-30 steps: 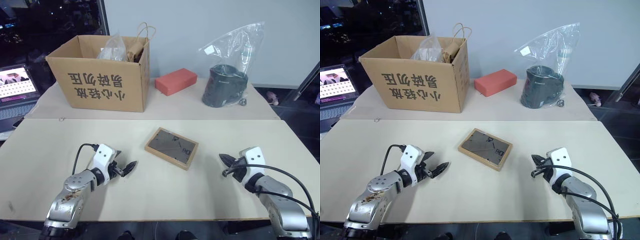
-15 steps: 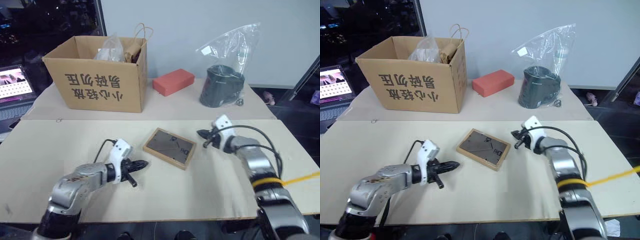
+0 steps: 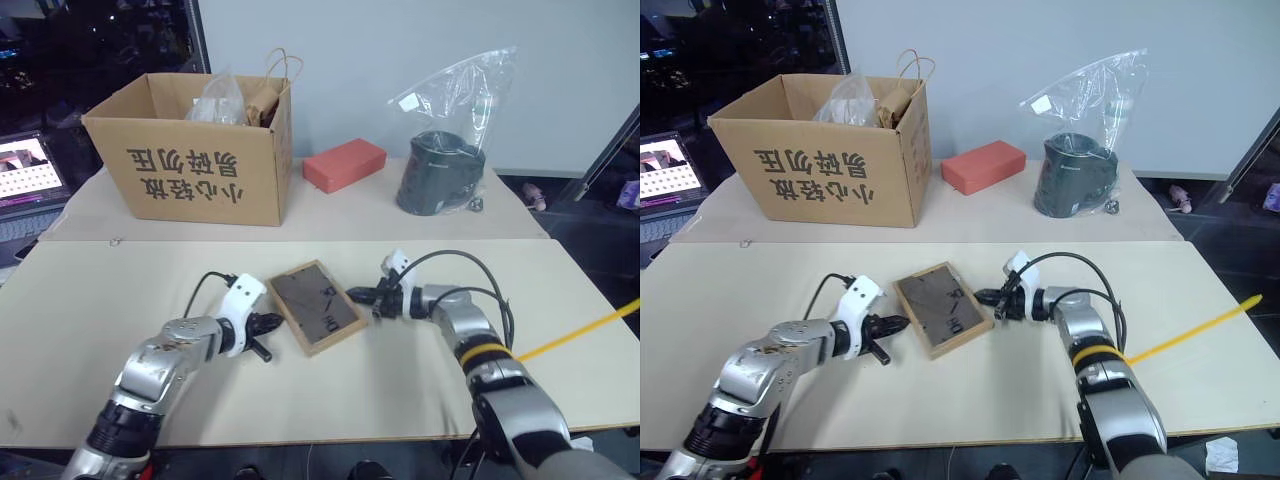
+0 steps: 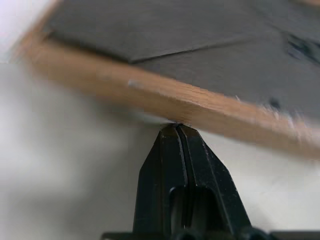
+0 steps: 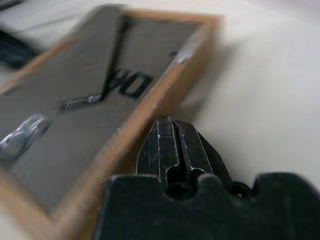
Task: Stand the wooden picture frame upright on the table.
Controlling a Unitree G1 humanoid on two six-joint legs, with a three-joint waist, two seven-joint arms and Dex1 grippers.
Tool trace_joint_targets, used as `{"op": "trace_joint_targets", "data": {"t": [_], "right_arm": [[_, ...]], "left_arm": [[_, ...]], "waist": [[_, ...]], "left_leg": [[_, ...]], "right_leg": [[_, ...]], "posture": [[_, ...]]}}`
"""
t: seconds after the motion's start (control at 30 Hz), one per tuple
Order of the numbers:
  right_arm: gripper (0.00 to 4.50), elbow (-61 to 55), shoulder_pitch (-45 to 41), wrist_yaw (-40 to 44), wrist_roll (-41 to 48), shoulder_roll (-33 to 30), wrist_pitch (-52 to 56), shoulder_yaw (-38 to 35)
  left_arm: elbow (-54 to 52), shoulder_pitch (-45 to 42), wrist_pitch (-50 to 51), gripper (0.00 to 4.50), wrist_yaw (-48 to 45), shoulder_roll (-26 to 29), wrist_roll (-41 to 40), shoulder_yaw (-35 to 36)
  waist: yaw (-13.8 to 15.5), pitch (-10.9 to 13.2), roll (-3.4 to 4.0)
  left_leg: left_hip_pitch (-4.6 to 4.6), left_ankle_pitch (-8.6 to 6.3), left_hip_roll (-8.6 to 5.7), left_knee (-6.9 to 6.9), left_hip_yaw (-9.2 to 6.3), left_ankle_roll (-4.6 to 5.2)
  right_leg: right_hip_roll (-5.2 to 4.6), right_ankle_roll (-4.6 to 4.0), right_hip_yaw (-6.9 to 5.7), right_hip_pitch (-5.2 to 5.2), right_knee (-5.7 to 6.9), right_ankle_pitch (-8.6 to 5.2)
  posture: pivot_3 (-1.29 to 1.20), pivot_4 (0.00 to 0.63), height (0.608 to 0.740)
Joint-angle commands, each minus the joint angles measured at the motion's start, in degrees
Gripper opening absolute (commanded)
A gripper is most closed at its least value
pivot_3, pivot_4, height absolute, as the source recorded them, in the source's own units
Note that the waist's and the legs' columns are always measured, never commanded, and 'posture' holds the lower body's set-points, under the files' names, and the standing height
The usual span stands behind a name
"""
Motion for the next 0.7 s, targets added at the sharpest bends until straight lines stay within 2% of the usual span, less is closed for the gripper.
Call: {"op": "trace_joint_targets", "data": {"t": [0.03,0.2,0.37,0.47,0.6,0.7], "right_arm": [[0.0,-24.69,8.72,2.14,6.86,-1.91,14.95,2.49],[0.0,-38.68,14.61,-1.85,9.78,-3.3,23.92,2.67],[0.0,-41.76,13.97,-4.89,10.09,-4.53,25.96,3.06],[0.0,-35.75,10.99,-8.17,5.4,-5.02,20.28,3.98],[0.0,-18.03,2.69,-13.68,-1.45,-4.0,9.08,4.2],[0.0,-12.46,-0.1,-11.84,-3.46,-2.47,6.51,6.69]], "left_arm": [[-0.3,2.7,1.31,0.05,-0.01,2.68,0.5,3.73],[-3.33,5.82,2.23,0.05,-3.34,5.5,-0.81,2.83],[-2.65,5.54,1.8,0.05,-3.03,5.14,-0.5,3.09],[-1.56,4.46,1.46,0.05,-2.32,4.9,0.18,3.42],[2.06,1.96,-0.36,0.05,-0.68,3.83,1.05,5.52],[3.09,0.01,-1.34,0.05,-0.39,2.41,1.48,4.62]], "waist": [[0.1,-0.01,0.01],[0.06,-0.02,0.03],[0.38,-0.02,0.02],[0.43,-0.02,0.01],[0.41,-0.02,0.0],[0.38,-0.02,0.0]], "left_leg": [[-0.01,0.0,0.0,0.0,0.0,0.0],[0.0,0.0,0.0,0.0,0.0,-0.01],[-0.01,-0.01,0.0,0.02,0.01,-0.02],[-0.02,-0.01,0.0,0.02,0.01,-0.01],[-0.02,0.0,0.0,0.06,0.01,-0.01],[-0.02,0.01,0.0,0.02,0.0,-0.01]], "right_leg": [[0.0,0.0,0.0,-0.02,0.01,-0.02],[0.0,0.26,0.0,-0.06,-0.01,-0.2],[0.0,0.29,0.0,-0.05,-0.05,-0.24],[0.0,0.29,0.0,-0.05,-0.06,-0.24],[0.0,0.29,0.0,-0.07,-0.06,-0.23],[0.0,0.28,0.0,-0.06,-0.07,-0.23]], "posture": [[0.0,0.15,0.738],[0.0,0.15,0.738],[0.0,0.15,0.738],[0.0,0.15,0.738],[0.0,0.15,0.738],[0.0,0.15,0.738]]}}
